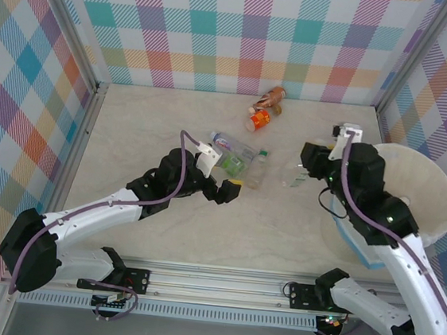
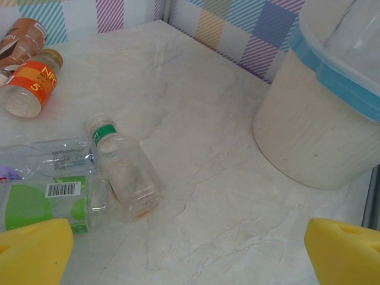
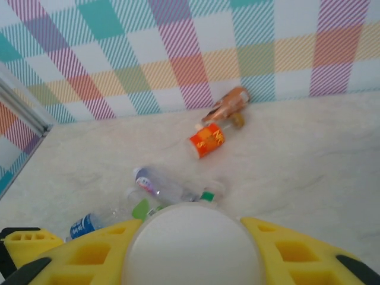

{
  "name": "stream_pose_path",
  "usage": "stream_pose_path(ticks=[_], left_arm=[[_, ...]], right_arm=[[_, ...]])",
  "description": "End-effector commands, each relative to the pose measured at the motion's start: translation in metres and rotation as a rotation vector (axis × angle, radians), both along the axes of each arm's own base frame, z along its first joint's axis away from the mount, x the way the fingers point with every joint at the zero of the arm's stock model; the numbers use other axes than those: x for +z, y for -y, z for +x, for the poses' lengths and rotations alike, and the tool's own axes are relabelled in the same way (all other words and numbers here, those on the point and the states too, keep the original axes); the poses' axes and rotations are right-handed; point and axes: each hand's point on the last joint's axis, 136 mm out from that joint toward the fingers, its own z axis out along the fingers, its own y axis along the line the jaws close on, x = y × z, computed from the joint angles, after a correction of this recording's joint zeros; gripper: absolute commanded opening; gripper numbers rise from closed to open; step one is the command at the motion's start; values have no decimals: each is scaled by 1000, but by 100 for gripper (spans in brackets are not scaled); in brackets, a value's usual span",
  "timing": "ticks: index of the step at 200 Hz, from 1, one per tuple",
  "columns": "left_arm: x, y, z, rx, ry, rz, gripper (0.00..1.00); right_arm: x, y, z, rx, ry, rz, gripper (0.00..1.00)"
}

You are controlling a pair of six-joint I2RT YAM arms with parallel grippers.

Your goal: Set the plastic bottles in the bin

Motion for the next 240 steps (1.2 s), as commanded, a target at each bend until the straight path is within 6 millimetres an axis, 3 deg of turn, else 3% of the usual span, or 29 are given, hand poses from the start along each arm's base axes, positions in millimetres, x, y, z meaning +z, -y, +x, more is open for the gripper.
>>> stream_pose_path(ticks=[1, 17, 46, 79, 111, 152, 183, 206, 240], left_arm=[[-1, 3, 4, 14, -8, -6, 100], [-3, 4, 6, 18, -15, -1, 100], [-5, 4, 9, 30, -24, 9, 100], [-10, 4, 11, 42, -32, 22, 100], [-11, 4, 15, 62, -43, 14, 100], [-15, 0, 19, 95, -49, 30, 100], [-18, -3, 23, 121, -55, 36, 100], [-18, -2, 24, 128, -64, 35, 100], [-21, -4, 26, 138, -73, 53, 100]], right_arm=[[53, 35, -29, -66, 184, -18, 26], [67, 59, -41, -148, 240, -61, 26], [77, 120, -52, -461, 263, -241, 26], [80, 138, -59, -564, 293, -267, 27], [61, 150, -49, -699, 210, -455, 27], [46, 174, -51, -825, 112, -552, 26], [1, 179, -37, -834, -99, -648, 27], [-33, 201, -34, -891, -270, -648, 28], [-52, 233, -37, -972, -337, -577, 31]])
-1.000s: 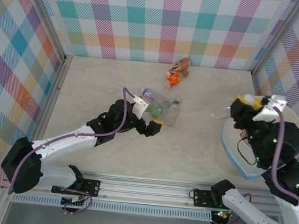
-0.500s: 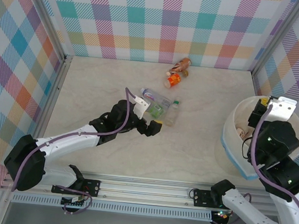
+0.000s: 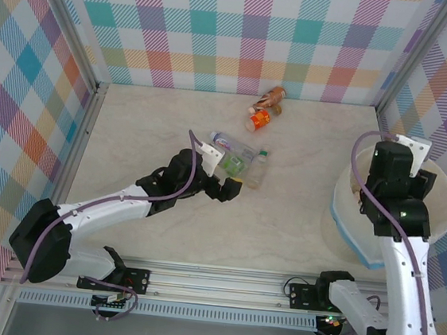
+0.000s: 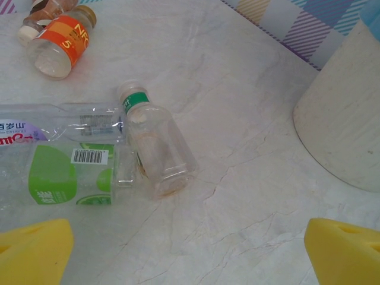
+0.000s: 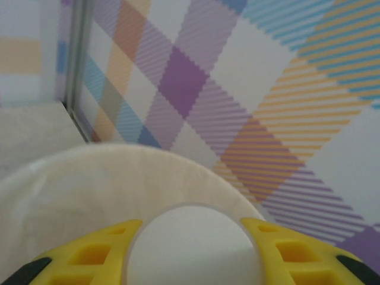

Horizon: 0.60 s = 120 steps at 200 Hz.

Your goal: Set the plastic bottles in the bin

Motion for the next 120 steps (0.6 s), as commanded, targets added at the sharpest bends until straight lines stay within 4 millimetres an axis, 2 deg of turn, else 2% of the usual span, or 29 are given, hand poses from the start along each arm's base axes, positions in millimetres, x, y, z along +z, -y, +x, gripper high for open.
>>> stream_pose_path(ticks=[1, 24, 44, 54, 75, 105, 120], left_arm=[[13, 1, 5, 23, 11, -14, 100], [11, -1, 7, 38, 8, -9, 100], [9, -1, 9, 47, -2, -9, 100], [8, -1, 10, 55, -5, -8, 100], [5, -3, 14, 79, -11, 2, 100], [1, -7, 18, 110, -30, 18, 100], [1, -8, 20, 121, -35, 15, 100]], right_arm=[[-10, 16, -11, -53, 15, 63, 31], [-33, 38, -12, -152, -98, 61, 36], [-44, 52, -12, -208, -136, 66, 43], [-51, 55, -9, -215, -162, 73, 50], [-69, 45, 2, -161, -222, 169, 69], [-72, 29, 6, -100, -222, 278, 77], [-73, 12, 11, -17, -216, 350, 83]])
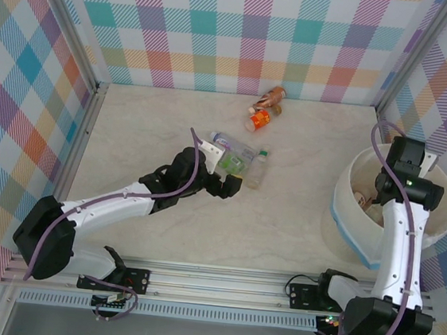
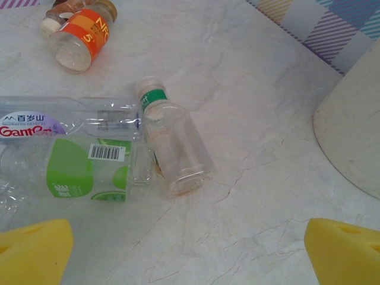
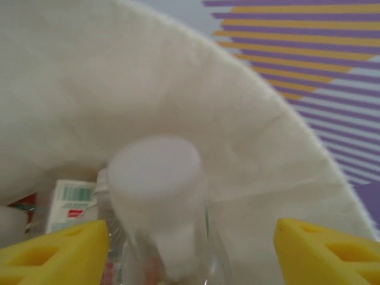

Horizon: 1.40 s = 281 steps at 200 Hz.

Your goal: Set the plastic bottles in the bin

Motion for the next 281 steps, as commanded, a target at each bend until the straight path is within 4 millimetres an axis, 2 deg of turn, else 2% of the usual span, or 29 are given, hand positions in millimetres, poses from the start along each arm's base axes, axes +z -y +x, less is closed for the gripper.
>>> stream_pose_path(ticks=[1, 45, 65, 101, 117, 137, 157, 170, 186, 214, 243, 264, 281], left_arm=[[7, -3, 8, 44, -5, -9, 100], [4, -10, 15, 94, -17, -9, 100], [2, -15, 18, 112, -25, -8, 100], [4, -28, 24, 186, -40, -22, 100], [6, -36, 26, 221, -49, -30, 100], [10, -42, 27, 244, -54, -47, 100], [14, -51, 28, 280, -62, -63, 100], [15, -59, 30, 318, -66, -77, 100], [15, -68, 33, 359, -89, -97, 100], [6, -91, 38, 464, -161, -113, 100], [-10, -114, 39, 565, -241, -123, 100], [-24, -129, 40, 633, -312, -133, 100], [-32, -137, 39, 660, -351, -144, 100]], right_arm=[[8, -24, 1, 75, 56, 129, 83], [27, -56, 6, 201, 175, 246, 94], [40, -81, 13, 304, 246, 335, 100], [72, -123, 21, 439, 367, 456, 100], [90, -147, 25, 532, 427, 503, 100], [109, -190, 31, 710, 481, 590, 100], [115, -238, 39, 878, 474, 718, 100], [106, -264, 50, 931, 427, 744, 100], [89, -294, 65, 985, 349, 690, 100], [51, -339, 92, 1040, 209, 601, 100], [-4, -386, 110, 1116, 55, 642, 99], [-48, -411, 114, 1180, -82, 664, 100], [-78, -422, 117, 1220, -168, 665, 100]])
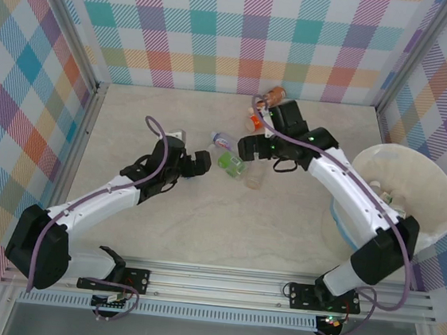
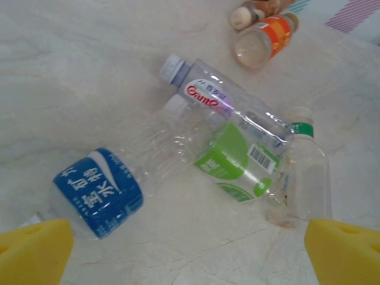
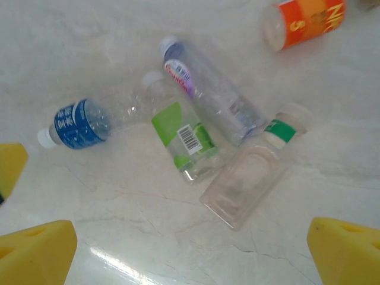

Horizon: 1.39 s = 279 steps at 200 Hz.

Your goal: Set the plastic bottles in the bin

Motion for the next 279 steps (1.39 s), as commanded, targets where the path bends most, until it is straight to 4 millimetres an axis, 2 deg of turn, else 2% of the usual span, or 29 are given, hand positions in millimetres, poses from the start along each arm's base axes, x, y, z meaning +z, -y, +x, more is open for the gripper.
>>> stream_pose_path(ticks=[1, 16, 39, 59, 117, 153, 178, 185, 201, 218, 240, 259, 279], left_arm=[[-9, -17, -3, 81, -73, -45, 100], [-13, -23, -3, 102, -89, -61, 100], [-15, -31, -5, 133, -95, -74, 100], [-20, -36, -7, 153, -101, -87, 100], [-26, -35, -7, 148, -129, -116, 100], [-30, -34, -7, 152, -139, -121, 100], [-33, -34, -7, 152, -147, -120, 100], [-33, -34, -7, 152, -150, -122, 100], [-34, -33, -6, 151, -152, -123, 100], [-35, -33, -6, 152, -154, -126, 100], [-36, -33, -4, 156, -157, -126, 100], [-38, -31, -3, 153, -164, -132, 100], [-38, -30, -3, 151, -166, -136, 100]], right_arm=[[-28, -23, 1, 130, -36, -10, 100], [-50, -17, 9, 118, -64, -92, 100], [-76, 16, 29, -83, -119, -279, 100], [-93, 32, 39, -258, -138, -309, 100], [-130, 43, 53, -491, -139, -253, 100], [-156, 30, 50, -505, -201, -169, 100], [-173, 36, 47, -538, -223, -182, 100], [-177, 43, 46, -563, -230, -206, 100], [-178, 58, 43, -608, -219, -264, 99], [-178, 65, 40, -618, -207, -277, 95], [-180, 61, 41, -608, -221, -234, 91], [-188, 50, 44, -563, -242, -186, 89], [-198, 46, 47, -541, -256, -193, 89]])
